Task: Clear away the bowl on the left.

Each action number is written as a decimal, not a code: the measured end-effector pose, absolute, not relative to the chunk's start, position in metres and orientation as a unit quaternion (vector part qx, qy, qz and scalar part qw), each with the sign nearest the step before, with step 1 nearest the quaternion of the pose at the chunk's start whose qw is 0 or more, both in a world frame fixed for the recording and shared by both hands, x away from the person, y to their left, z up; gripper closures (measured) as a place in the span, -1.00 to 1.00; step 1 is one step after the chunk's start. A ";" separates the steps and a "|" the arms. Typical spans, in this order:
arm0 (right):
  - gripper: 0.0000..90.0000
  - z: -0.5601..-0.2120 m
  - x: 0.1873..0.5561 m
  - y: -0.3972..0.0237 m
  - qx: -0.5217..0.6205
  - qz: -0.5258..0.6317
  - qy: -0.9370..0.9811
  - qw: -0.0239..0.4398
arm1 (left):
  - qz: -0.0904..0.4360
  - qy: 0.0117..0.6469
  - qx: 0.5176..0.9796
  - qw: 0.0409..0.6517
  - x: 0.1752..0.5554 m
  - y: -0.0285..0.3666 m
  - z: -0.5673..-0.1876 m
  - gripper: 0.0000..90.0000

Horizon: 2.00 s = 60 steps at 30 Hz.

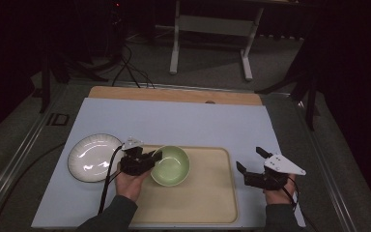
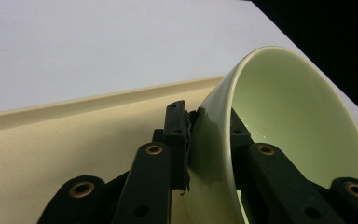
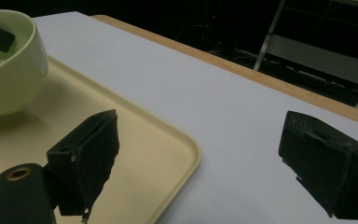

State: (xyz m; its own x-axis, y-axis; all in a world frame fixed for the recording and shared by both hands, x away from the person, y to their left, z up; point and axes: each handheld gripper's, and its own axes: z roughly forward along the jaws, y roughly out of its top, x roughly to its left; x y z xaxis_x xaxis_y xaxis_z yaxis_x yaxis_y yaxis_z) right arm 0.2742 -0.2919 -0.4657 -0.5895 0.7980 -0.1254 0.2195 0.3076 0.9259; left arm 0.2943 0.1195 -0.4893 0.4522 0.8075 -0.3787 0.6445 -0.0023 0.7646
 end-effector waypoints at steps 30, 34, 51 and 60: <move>-0.74 -0.465 0.274 -0.292 0.340 0.483 0.749 0.300 | 0.071 0.523 0.721 0.450 0.296 0.106 -0.510 0.74; -0.74 -0.465 0.274 -0.292 0.340 0.483 0.749 0.300 | 0.071 0.524 0.719 0.451 0.296 0.107 -0.511 0.75; -0.74 -0.466 0.274 -0.292 0.339 0.482 0.750 0.300 | 0.090 0.532 0.722 0.433 0.299 0.106 -0.514 0.78; -0.74 -0.466 0.274 -0.292 0.339 0.481 0.751 0.300 | 0.095 0.536 0.713 0.442 0.299 0.111 -0.509 0.56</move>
